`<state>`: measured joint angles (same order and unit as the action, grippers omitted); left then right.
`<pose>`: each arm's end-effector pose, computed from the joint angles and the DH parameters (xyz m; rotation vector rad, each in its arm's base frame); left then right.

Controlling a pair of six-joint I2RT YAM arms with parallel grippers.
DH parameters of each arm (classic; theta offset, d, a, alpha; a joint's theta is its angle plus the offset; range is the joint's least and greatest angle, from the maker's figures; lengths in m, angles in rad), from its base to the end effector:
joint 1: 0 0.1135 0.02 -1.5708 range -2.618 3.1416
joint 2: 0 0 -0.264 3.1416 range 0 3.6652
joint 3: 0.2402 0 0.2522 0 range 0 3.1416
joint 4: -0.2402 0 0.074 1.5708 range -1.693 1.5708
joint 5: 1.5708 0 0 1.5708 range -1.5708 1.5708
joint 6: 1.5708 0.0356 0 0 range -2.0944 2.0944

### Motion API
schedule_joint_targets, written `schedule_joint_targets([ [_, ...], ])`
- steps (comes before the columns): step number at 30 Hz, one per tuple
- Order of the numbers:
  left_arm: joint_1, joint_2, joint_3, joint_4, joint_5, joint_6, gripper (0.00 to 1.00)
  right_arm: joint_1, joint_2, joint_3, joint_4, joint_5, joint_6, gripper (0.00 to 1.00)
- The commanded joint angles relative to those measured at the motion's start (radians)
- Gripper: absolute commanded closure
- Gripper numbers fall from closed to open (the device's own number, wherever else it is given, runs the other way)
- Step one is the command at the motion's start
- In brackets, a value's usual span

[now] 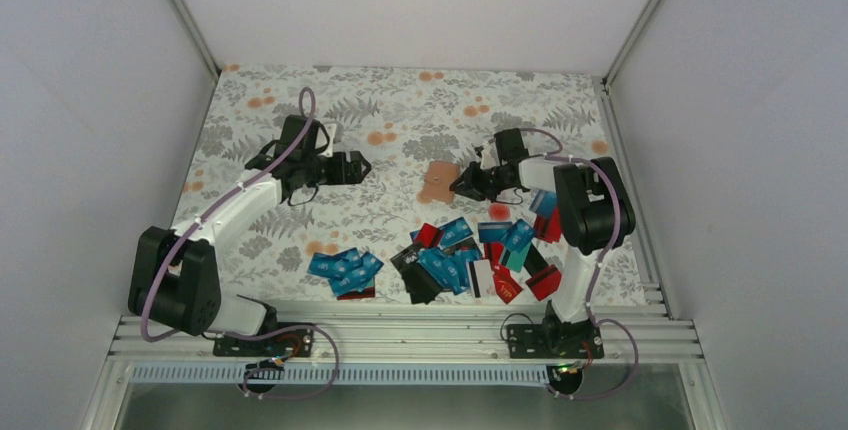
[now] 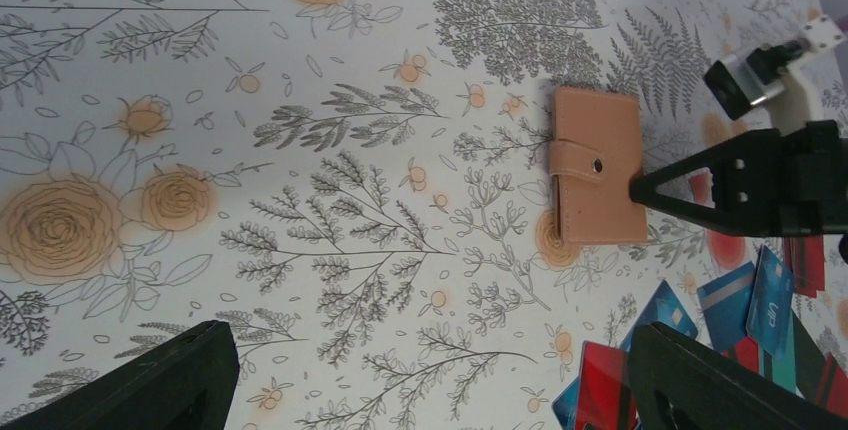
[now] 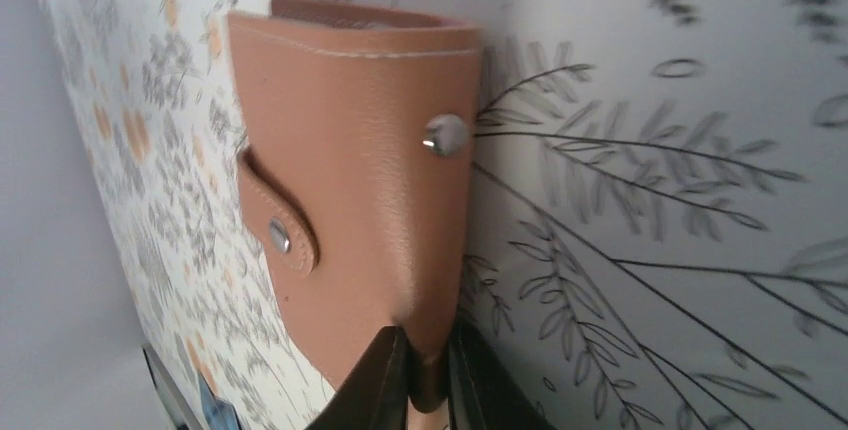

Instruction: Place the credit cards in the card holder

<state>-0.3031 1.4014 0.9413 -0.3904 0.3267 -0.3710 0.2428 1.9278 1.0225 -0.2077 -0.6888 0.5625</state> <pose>0.2759 -0.0983 0.2377 0.0696 2.4823 -0.6942 0.3397 0.1074 0.1142 0.2118 2.7637 1.1637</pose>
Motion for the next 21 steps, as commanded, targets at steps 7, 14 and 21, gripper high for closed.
schedule_joint_targets([
  [7,-0.013,-0.008,0.065,0.02,0.014,0.011,0.03,0.008,-0.015,0.054,-0.022,-0.064,-0.072,0.96],
  [14,-0.014,-0.013,0.131,0.035,0.106,0.05,0.03,0.033,-0.122,0.121,-0.042,-0.148,-0.14,0.96],
  [21,-0.011,-0.016,0.161,0.077,0.275,0.093,0.05,0.094,-0.214,0.129,0.012,-0.249,-0.199,0.96],
])
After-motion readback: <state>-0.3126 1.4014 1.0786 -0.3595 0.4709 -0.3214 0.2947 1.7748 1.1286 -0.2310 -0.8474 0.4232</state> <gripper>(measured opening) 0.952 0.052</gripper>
